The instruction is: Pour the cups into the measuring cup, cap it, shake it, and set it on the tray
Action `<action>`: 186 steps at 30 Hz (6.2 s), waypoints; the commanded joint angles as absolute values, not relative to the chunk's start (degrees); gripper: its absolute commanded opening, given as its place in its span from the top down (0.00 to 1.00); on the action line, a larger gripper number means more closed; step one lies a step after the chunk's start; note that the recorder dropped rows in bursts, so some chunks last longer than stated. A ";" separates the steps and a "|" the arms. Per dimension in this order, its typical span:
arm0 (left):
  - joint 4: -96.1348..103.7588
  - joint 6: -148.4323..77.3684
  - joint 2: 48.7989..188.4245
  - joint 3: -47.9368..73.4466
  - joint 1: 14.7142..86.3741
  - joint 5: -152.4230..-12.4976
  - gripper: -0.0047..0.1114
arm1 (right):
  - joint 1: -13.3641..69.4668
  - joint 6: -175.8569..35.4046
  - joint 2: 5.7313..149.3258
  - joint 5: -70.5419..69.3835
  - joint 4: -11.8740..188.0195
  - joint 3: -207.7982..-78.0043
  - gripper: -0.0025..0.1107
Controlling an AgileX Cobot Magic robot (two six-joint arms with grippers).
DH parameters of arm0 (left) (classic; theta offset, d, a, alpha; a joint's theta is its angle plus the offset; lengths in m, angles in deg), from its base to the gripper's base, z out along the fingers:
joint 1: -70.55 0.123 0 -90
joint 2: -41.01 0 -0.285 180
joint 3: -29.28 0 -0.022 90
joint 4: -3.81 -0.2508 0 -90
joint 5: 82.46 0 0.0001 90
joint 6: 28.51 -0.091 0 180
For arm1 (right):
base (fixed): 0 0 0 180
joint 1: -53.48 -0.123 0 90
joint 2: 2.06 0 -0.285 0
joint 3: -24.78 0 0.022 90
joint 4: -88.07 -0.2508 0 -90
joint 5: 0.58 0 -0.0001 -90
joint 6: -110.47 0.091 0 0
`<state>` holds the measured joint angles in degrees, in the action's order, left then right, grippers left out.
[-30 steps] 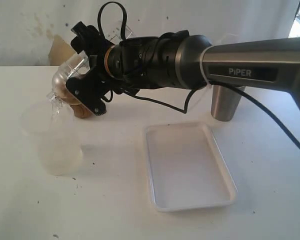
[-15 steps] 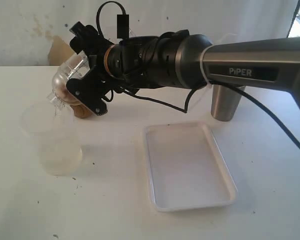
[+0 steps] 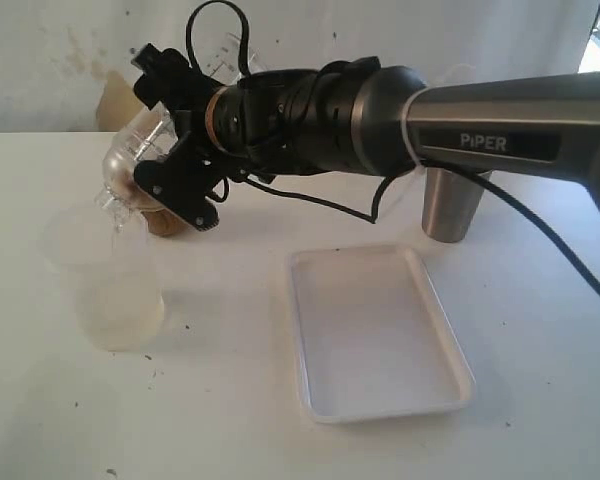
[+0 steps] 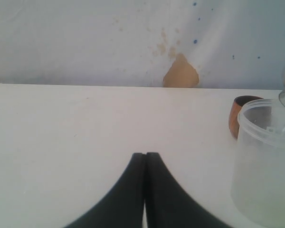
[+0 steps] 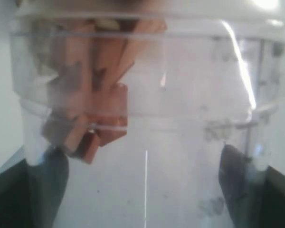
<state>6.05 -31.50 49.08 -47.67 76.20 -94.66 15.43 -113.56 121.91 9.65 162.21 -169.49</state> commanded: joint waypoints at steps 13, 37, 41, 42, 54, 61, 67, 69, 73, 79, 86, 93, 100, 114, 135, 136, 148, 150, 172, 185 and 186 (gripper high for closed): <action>5.89 -31.30 48.80 -47.94 76.15 -94.12 0.96 | 14.06 -114.50 118.98 8.43 164.15 -169.94 0.98; 5.89 -31.30 48.80 -47.94 76.15 -94.12 0.96 | 12.25 -125.27 118.33 9.54 165.24 -169.94 0.98; 5.89 -31.30 48.80 -47.94 76.15 -94.12 0.96 | 12.25 -125.27 118.33 9.54 165.24 -169.94 0.98; 5.89 -31.30 48.80 -47.94 76.15 -94.12 0.96 | 12.25 -125.27 118.33 9.41 165.24 -169.94 0.98; 5.89 -31.30 48.80 -47.94 76.15 -94.12 0.96 | 12.25 -125.27 118.33 7.94 165.24 -169.94 0.98; 5.89 -31.30 48.80 -47.94 76.15 -94.12 0.96 | 12.25 -124.53 118.33 8.01 165.24 -169.94 0.98; 5.89 -31.30 48.80 -47.94 76.15 -94.12 0.96 | 12.25 -124.64 118.33 7.59 165.24 -169.94 0.98; 5.89 -31.30 48.80 -47.94 76.15 -94.12 0.96 | 12.25 -124.75 118.33 6.32 165.24 -169.94 0.98; 5.89 -31.30 48.80 -47.94 76.15 -94.12 0.96 | 12.25 -124.75 118.33 3.74 165.24 -169.94 0.98; 5.89 -31.30 48.80 -47.94 76.15 -94.12 0.96 | 12.25 -124.63 119.13 6.77 165.24 -171.22 0.98; 5.89 -31.30 48.80 -47.94 76.15 -94.12 0.96 | 12.25 -123.58 121.07 9.02 165.24 -172.92 0.98; 5.89 -31.30 48.80 -47.94 76.15 -94.12 0.96 | 12.25 -123.70 121.07 7.53 166.74 -172.92 0.98; 5.89 -31.30 48.80 -47.94 76.15 -94.12 0.96 | 12.25 -123.70 121.07 7.55 167.70 -172.92 0.98; 5.89 -31.30 48.80 -47.94 76.15 -94.12 0.96 | 12.25 -123.31 121.07 4.02 167.70 -172.81 0.98; 5.89 -31.30 48.80 -47.94 76.15 -94.12 0.96 | 12.25 -137.23 121.20 6.00 167.70 -172.81 0.98; 5.89 -31.30 48.80 -47.94 76.15 -94.12 0.96 | 12.25 -136.67 121.20 8.49 167.90 -172.81 0.98; 5.89 -31.30 48.80 -47.94 76.15 -94.12 0.96 | 12.25 -126.13 121.20 0.78 167.90 -172.81 0.98; 5.89 -31.30 48.80 -47.94 76.15 -94.12 0.96 | 12.25 -126.09 121.20 -0.19 167.78 -172.81 0.98; 5.89 -31.30 48.80 -47.94 76.15 -94.12 0.96 | 12.25 -130.39 121.20 1.17 167.63 -172.81 0.98; 5.89 -31.30 48.80 -47.94 76.15 -94.12 0.96 | 12.25 -121.84 121.20 0.96 167.63 -172.72 0.98; 5.89 -31.30 48.80 -47.94 76.15 -94.12 0.96 | 12.25 -121.70 121.20 0.66 167.63 -172.72 0.98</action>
<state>6.05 -31.50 49.08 -47.67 76.20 -94.66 12.20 -124.88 121.59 2.05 167.74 -172.26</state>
